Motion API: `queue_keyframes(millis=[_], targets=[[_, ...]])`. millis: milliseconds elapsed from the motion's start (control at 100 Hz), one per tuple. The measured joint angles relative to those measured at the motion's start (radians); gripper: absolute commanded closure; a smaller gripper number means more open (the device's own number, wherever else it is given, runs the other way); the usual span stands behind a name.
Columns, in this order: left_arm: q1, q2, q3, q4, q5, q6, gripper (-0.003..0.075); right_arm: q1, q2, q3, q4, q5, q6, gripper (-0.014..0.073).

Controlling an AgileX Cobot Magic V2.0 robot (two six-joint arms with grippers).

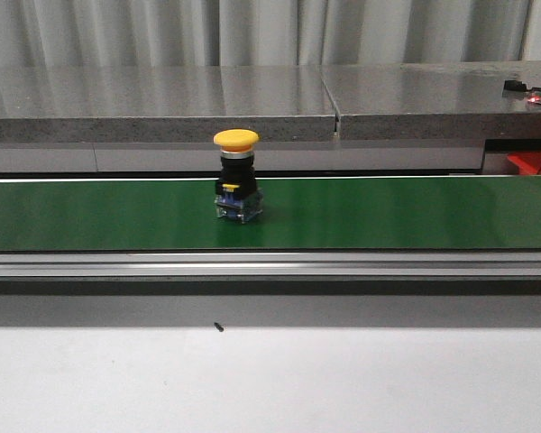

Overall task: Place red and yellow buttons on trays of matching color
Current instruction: 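Move the right gripper back over the second yellow button on the belt, then lower the right gripper and grasp the second yellow button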

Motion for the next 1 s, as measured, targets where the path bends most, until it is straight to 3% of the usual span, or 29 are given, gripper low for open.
queue_keyframes(millis=[510,1000], targets=[[0.0,0.0,0.0,0.0,0.0,0.0,0.0741,0.411,-0.007,-0.002,0.005,0.023,-0.005,0.0022],[0.0,0.0,0.0,0.0,0.0,0.0,0.0741,0.582,0.183,-0.169,0.02,0.035,-0.005,0.0022]])
